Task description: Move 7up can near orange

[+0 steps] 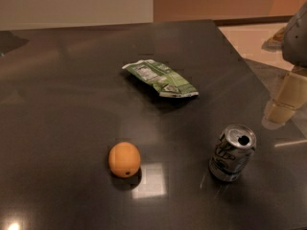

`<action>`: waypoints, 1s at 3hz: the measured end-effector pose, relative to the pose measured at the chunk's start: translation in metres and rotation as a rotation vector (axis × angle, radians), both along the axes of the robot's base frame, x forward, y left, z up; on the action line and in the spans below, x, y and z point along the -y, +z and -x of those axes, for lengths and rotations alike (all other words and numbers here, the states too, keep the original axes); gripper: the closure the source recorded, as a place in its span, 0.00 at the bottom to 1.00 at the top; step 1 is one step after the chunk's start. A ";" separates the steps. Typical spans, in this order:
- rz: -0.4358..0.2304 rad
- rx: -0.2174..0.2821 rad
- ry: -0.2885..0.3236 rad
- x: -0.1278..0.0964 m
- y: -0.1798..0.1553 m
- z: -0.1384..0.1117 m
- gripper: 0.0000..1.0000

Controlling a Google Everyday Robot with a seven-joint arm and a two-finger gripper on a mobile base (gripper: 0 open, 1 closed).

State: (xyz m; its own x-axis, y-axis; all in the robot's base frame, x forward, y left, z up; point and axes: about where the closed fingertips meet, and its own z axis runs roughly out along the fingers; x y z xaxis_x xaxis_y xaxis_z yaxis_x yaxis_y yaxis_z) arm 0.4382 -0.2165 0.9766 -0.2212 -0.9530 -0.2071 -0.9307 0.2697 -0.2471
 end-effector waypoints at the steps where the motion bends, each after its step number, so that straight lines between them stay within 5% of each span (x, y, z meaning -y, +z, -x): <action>1: 0.000 0.000 0.000 0.000 0.000 0.000 0.00; 2: -0.052 -0.044 0.070 -0.006 -0.011 0.015 0.00; 3: -0.145 -0.110 0.202 -0.020 -0.024 0.043 0.00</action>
Offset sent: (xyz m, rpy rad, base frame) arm -0.0600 0.0188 -0.0404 0.1964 0.1918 0.2633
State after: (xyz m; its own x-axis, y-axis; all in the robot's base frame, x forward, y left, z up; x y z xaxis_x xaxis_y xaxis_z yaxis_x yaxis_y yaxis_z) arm 0.3953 -0.1962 0.9523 -0.0580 -0.9423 -0.3296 -0.9883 0.1008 -0.1143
